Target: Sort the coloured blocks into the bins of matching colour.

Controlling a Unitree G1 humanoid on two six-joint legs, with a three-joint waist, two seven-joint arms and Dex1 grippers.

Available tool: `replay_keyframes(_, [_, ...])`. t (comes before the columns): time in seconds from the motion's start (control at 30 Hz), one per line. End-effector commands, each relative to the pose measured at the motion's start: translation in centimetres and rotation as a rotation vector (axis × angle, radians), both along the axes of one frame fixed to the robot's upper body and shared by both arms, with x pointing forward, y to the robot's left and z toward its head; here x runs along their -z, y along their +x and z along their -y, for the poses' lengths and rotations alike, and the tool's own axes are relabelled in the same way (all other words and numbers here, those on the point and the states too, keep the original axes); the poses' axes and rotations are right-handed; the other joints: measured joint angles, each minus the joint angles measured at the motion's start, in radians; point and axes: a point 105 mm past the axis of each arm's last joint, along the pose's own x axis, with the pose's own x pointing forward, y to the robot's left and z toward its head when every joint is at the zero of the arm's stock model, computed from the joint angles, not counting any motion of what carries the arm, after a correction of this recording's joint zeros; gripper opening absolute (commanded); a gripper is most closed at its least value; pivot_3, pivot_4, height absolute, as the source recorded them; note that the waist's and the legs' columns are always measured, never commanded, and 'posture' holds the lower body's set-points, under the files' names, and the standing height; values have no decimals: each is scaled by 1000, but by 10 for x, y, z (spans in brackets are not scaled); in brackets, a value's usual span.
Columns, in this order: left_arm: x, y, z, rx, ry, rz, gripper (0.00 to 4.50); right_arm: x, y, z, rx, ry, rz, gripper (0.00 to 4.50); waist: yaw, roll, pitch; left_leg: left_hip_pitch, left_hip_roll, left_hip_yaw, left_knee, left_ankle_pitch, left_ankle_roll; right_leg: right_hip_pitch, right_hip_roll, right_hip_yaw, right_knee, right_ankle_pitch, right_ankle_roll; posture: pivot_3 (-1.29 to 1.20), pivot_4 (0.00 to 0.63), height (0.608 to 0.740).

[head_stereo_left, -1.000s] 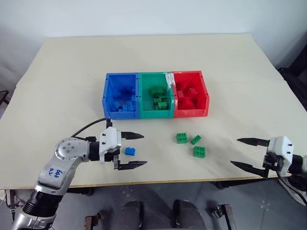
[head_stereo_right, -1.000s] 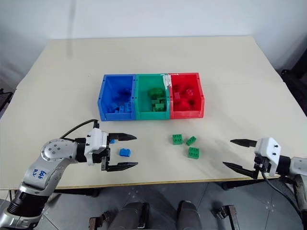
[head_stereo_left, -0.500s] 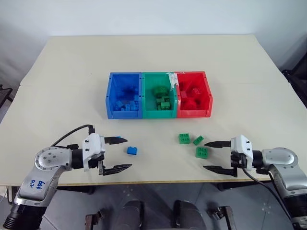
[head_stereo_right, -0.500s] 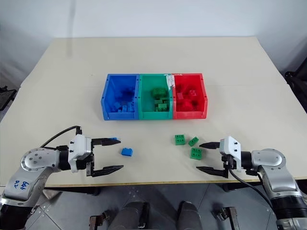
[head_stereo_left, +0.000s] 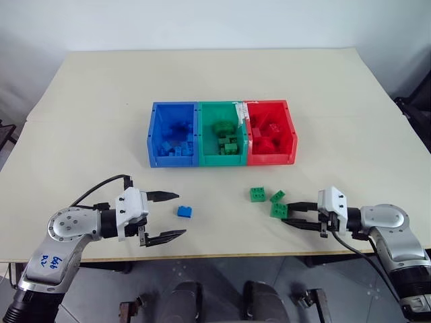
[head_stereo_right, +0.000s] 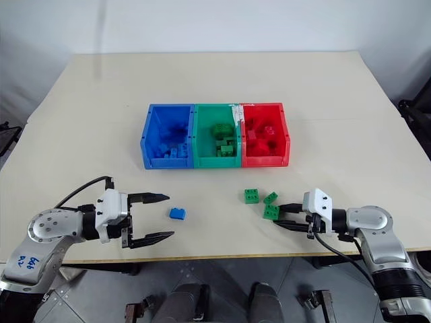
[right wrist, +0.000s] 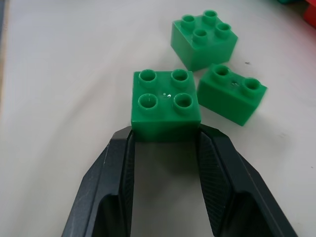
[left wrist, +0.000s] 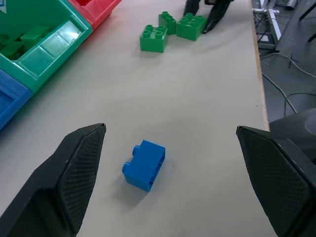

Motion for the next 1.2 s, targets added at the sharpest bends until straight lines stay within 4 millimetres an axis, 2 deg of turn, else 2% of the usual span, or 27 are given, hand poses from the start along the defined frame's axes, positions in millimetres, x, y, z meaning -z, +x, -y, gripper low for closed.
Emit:
replay_keyframes(0.03, [-14, 0, -7, -54, -30, 60, 4500, -36, -4, -22, -53, 132, 10, 1387, 0, 0, 0, 0, 0, 0, 0, 0, 0, 0, 0, 0, 0, 0, 0, 0, 150, 740])
replay_keyframes(0.13, [-18, 3, -19, -147, -73, 81, 4500, -68, 12, -45, -11, 228, 76, 1387, -9, 0, 0, 0, 1, 0, 0, 0, 0, 0, 0, 0, 0, 0, 0, 0, 150, 740])
replay_keyframes(0.2, [-21, 4, -23, -182, -96, 91, 4500, -80, 21, -53, 19, 254, 108, 1387, -8, 0, 0, 0, 1, 0, 0, 0, -1, -1, 0, 0, 0, 0, 0, 0, 150, 740])
replay_keyframes(0.27, [-23, 4, -40, -295, -137, 111, 4500, -103, 50, -68, 123, 293, 156, 1387, -8, 0, 0, 0, 1, 0, 0, -1, -1, -1, 1, 0, 0, 0, 0, 0, 150, 740])
replay_keyframes(0.33, [-23, 3, -51, -370, -157, 120, 4500, -119, 69, -83, 173, 318, 169, 1387, -18, 0, 0, 0, 1, 1, 0, -1, -1, -2, 0, 2, 1, 0, 0, 0, 150, 740])
replay_keyframes(0.47, [-21, -1, -57, -429, -164, 125, 4500, -125, 107, -103, 335, 298, 177, 1387, -21, 0, 0, -1, 1, -2, -1, -1, -2, -3, 1, 0, 2, 0, -1, 0, 150, 740])
replay_keyframes(0.6, [-19, -3, -53, -431, -166, 126, 4500, -121, 124, -125, 362, 266, 184, 1387, -26, 0, 0, -2, -1, -3, -1, -2, -1, -3, 0, 0, 2, 0, -1, 0, 150, 740])
replay_keyframes(0.67, [-19, -3, -52, -432, -168, 128, 4500, -120, 129, -130, 368, 264, 175, 2119, -27, 0, 0, -2, -1, -3, -1, -2, -1, -4, 1, 0, 3, 0, -1, 0, 150, 740])
replay_keyframes(0.8, [-20, -4, -52, -435, -168, 130, 4500, -129, 133, -129, 359, 288, 195, 3471, -27, 0, 0, -2, -1, -3, -1, -2, -1, -4, 1, 0, 4, 0, -1, 0, 150, 740])
replay_keyframes(0.9, [-21, -4, -50, -421, -165, 133, 4500, -135, 126, -120, 324, 298, 226, 4461, -27, 0, 0, -2, -1, -3, -1, -2, -1, -4, 1, 1, 4, 0, -1, 0, 150, 740])
replay_keyframes(1.1, [-22, 1, -38, -352, -158, 132, 4500, -134, 91, -88, 206, 299, 289, 4461, -21, 0, 0, -2, -2, -3, -1, -2, 0, -4, 0, 0, 4, 0, -1, 0, 150, 740])
replay_keyframes(1.2, [-21, 6, -26, -269, -130, 127, 4500, -120, 61, -57, 163, 260, 319, 4461, -21, 0, 0, -2, -2, -2, -1, -2, 0, -3, 0, 0, 3, 0, -1, 0, 150, 740])
